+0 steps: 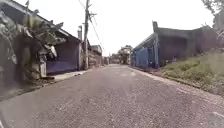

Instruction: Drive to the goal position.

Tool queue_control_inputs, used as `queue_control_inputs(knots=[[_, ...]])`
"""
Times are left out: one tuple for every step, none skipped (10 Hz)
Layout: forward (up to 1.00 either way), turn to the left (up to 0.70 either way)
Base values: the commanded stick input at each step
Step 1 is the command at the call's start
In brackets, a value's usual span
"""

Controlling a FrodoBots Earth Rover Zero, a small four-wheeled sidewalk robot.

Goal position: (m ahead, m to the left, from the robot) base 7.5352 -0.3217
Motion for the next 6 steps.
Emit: queue_control_inputs(knots=[[0.70,0.00],[0.70,0.00],[0.70,0.00],[0.70,0.00],[0.70,0.00],[0.70,0.00]])
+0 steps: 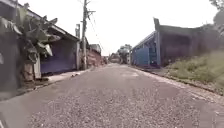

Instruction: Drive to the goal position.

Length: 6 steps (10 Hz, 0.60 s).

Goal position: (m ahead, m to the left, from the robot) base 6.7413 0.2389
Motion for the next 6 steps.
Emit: queue_control_inputs(knots=[[0.70,0.00],[0.70,0.00],[0.70,0.00],[0.70,0.00],[0.70,0.00],[0.70,0.00]])
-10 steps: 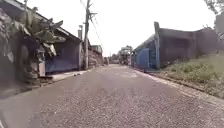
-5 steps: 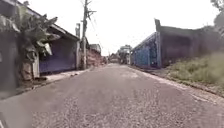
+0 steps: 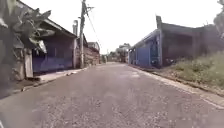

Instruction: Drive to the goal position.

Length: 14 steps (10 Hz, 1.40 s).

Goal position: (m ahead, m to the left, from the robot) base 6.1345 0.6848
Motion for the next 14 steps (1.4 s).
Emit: queue_control_inputs(knots=[[0.70,0.00],[0.70,0.00],[0.70,0.00],[0.70,0.00],[0.70,0.00],[0.70,0.00],[0.70,0.00],[0.70,0.00],[0.70,0.00],[0.70,0.00],[0.70,0.00],[0.70,0.00],[0.70,0.00],[0.70,0.00]])
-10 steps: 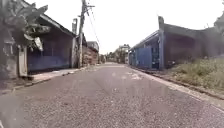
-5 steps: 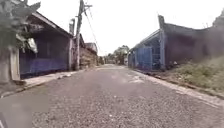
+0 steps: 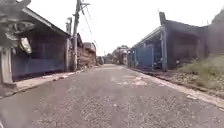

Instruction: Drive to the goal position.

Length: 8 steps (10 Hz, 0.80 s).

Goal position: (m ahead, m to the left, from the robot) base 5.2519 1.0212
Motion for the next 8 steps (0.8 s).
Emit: queue_control_inputs(knots=[[0.70,0.00],[0.70,0.03],[0.70,0.11],[0.70,0.35],[0.70,0.35],[0.70,0.34],[0.70,0.26],[0.70,0.05]])
